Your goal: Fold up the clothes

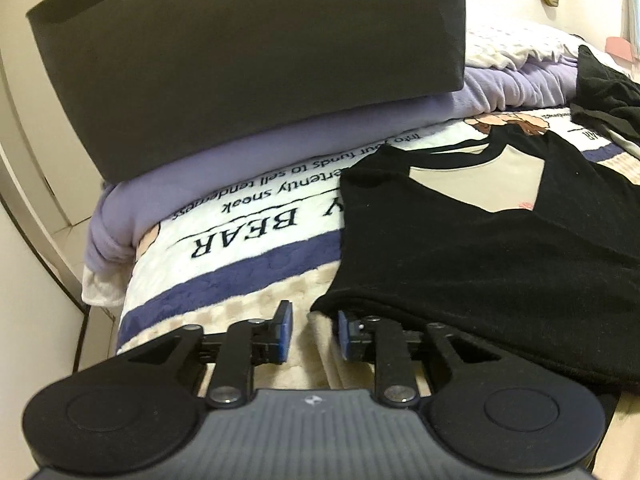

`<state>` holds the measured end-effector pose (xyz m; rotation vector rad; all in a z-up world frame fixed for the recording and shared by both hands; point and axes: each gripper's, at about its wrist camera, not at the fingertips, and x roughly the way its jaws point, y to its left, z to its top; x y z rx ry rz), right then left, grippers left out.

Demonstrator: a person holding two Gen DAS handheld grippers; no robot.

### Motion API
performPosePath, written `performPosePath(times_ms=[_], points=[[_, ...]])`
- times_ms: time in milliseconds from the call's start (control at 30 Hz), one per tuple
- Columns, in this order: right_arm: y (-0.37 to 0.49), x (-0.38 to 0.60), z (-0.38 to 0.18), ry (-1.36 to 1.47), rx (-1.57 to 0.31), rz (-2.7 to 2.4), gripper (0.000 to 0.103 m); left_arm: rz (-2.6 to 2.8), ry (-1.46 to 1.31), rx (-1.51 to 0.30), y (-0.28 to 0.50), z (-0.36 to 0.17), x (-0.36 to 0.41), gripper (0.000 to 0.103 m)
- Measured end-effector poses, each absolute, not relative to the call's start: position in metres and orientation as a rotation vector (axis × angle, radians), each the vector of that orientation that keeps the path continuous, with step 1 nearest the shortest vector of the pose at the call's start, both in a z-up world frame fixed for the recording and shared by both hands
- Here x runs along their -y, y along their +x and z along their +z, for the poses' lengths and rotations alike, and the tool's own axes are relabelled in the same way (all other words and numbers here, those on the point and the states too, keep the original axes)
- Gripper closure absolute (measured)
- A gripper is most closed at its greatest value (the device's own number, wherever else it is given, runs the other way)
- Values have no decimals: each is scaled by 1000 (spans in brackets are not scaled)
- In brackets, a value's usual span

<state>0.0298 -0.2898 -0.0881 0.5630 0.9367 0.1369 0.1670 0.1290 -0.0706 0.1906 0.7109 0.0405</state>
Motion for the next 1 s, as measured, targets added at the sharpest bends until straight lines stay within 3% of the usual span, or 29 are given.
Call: performPosePath(times_ms=[100, 200, 467, 567, 1000], points=[[32, 285, -92, 504, -976, 112, 93, 42, 175, -707, 165, -72, -131, 68], [36, 276, -79, 405, -972, 105, 71, 38, 145, -706, 163, -71, -135, 61], [90, 259, -23, 281, -887, 241, 69, -18, 116, -677, 154, -72, -145, 61], [143, 206, -7, 222, -869, 459, 70, -40, 110, -670, 154, -74, -147, 61], [295, 37, -31, 36, -963, 619, 73, -137, 136, -691, 158, -70, -152, 62]])
